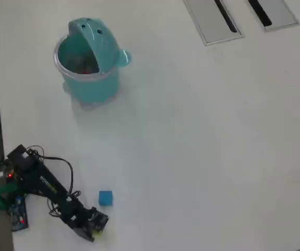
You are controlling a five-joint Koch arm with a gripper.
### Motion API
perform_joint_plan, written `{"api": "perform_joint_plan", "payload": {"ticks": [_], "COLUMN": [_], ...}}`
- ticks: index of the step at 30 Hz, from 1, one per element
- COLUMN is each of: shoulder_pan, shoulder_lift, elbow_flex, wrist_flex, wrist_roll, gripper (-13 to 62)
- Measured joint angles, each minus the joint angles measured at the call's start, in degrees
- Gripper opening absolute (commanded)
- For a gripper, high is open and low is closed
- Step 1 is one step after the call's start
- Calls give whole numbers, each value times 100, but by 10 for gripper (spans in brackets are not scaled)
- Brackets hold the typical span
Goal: Grasp RGB lego blocks and put them in the bin one by one.
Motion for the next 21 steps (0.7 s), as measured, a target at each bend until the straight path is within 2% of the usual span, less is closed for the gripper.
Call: {"api": "perform_joint_plan", "payload": {"ticks": [2, 5, 7, 14, 21], "shoulder_pan": [-9, -53, -70, -88, -281], "shoulder_lift": [-44, -141, -185, -185, 404], "elbow_flex": [-9, -53, -97, -237, -272], "wrist_flex": [-26, -167, -202, -281, -299], "wrist_roll": [9, 9, 9, 0, 9], "gripper": [220, 195, 148, 149, 150]}}
